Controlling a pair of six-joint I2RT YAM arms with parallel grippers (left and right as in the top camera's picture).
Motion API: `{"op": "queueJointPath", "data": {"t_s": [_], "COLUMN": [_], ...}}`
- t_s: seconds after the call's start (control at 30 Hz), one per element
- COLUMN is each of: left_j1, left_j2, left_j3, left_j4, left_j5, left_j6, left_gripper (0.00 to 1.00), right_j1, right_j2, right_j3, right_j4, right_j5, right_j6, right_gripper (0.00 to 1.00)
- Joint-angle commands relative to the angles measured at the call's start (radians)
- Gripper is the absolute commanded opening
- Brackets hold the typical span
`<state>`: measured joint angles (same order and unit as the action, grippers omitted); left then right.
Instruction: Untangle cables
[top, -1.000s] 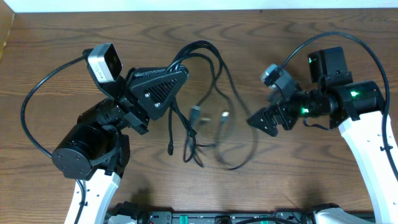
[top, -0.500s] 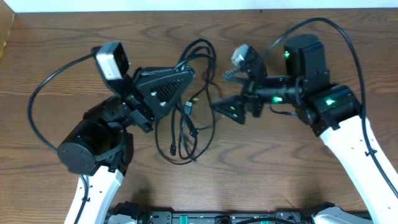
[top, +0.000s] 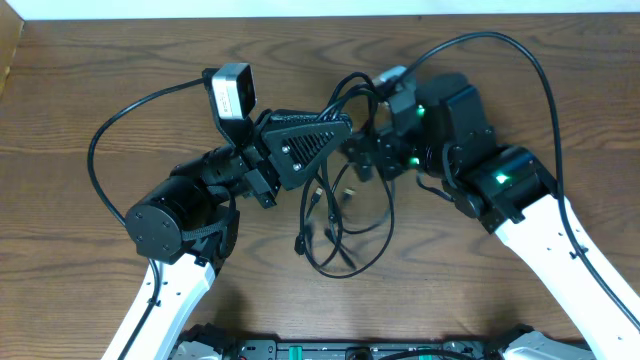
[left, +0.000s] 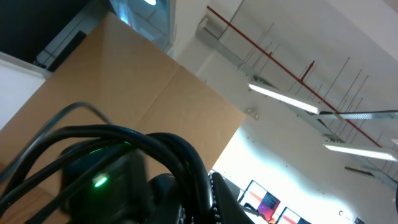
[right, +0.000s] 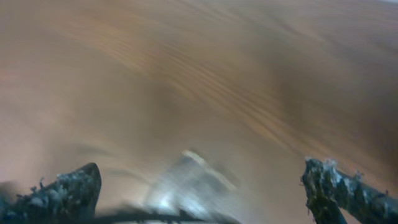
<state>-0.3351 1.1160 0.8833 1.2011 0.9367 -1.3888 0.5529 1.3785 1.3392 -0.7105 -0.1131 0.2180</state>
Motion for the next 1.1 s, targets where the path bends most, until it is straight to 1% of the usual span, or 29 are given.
{"op": "queueJointPath", "data": {"t_s": [0.0,0.07,0.13,0.27,0.4,0.5,0.6,0.63,0.73,0.77,0.8,0.83,0.87,0.97,1.0,1.07], "left_j1": [-0.003,-0.002,-0.002,-0.002,-0.002,-0.002,-0.002,-0.002,-0.002,-0.002,-0.002,-0.002,-0.002,-0.002,-0.002,-0.002], "left_j2": [-0.031,-0.042,-0.052,-0.054,-0.050,-0.050,-0.050,-0.050,-0.050,-0.050,-0.050,-0.050,-0.049,-0.049,-0.049,-0.049], "left_j3": [0.044,0.044,0.044,0.044,0.043,0.043,0.043,0.043,0.043,0.043,0.043,0.043,0.043,0.043,0.043,0.043], "left_j4": [0.017,0.017,0.017,0.016,-0.015,-0.103,-0.238,-0.284,-0.422,-0.464,-0.509,-0.563,-0.611,-0.781,-0.837,-0.962], "left_j5": [-0.027,-0.038,-0.049,-0.053,-0.052,-0.052,-0.060,-0.064,-0.076,-0.082,-0.086,-0.086,-0.086,-0.089,-0.094,-0.117], "left_j6": [-0.005,-0.005,-0.004,0.005,0.065,0.126,0.216,0.245,0.339,0.369,0.396,0.428,0.456,0.545,0.571,0.639], "left_gripper": [0.08,0.08,0.08,0.08,0.08,0.09,0.17,0.21,0.27,0.33,0.46,0.73,0.83,0.85,0.98,0.98], "right_j1": [-0.019,-0.046,-0.082,-0.137,-0.147,-0.147,-0.146,-0.146,-0.146,-0.146,-0.146,-0.146,-0.146,-0.146,-0.146,-0.146], "right_j2": [0.040,0.064,0.083,0.102,0.098,0.083,0.044,0.026,-0.047,-0.072,-0.098,-0.122,-0.145,-0.205,-0.222,-0.242], "right_j3": [-0.002,-0.002,-0.002,-0.002,-0.002,-0.002,-0.002,-0.002,-0.002,-0.002,-0.002,-0.002,-0.002,-0.002,-0.002,-0.002], "right_j4": [-0.098,-0.182,-0.248,-0.326,-0.353,-0.373,-0.385,-0.386,-0.383,-0.381,-0.378,-0.376,-0.375,-0.377,-0.378,-0.383], "right_j5": [0.430,0.521,0.532,0.471,0.380,0.310,0.239,0.232,0.224,0.217,0.214,0.214,0.214,0.214,0.214,0.214], "right_j6": [0.088,0.120,0.127,0.145,0.051,-0.018,-0.092,-0.097,-0.096,-0.097,-0.097,-0.097,-0.102,-0.112,-0.112,-0.111], "right_gripper": [0.99,0.99,0.99,0.99,0.99,0.99,0.99,0.99,0.99,0.99,0.99,0.99,0.99,0.99,0.99,0.99]}}
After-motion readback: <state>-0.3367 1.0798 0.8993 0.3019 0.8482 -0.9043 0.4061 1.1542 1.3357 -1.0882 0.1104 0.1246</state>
